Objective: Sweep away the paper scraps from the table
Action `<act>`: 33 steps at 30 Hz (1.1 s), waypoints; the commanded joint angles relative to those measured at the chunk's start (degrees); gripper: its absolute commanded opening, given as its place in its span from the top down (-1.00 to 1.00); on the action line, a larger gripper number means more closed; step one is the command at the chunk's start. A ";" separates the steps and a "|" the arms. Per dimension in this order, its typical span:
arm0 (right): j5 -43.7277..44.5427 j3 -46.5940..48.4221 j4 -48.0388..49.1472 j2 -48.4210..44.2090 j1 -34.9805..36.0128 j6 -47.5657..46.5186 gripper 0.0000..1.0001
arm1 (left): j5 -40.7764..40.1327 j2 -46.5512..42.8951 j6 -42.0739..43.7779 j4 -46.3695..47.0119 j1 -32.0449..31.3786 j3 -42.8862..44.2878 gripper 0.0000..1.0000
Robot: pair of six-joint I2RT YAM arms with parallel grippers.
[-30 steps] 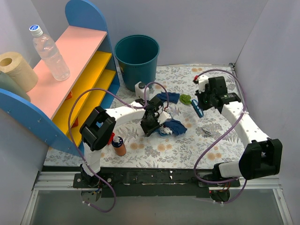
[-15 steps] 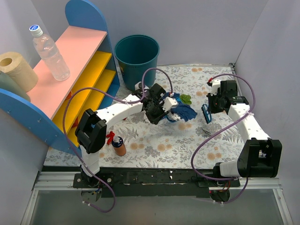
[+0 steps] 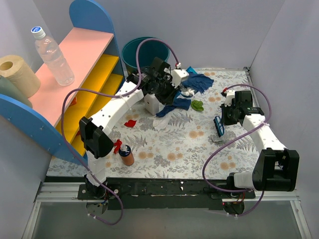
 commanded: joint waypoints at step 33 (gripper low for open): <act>-3.10 -8.45 2.21 -6.57 -4.34 2.23 0.97 | -10.27 7.10 0.33 -1.52 9.75 26.09 1.00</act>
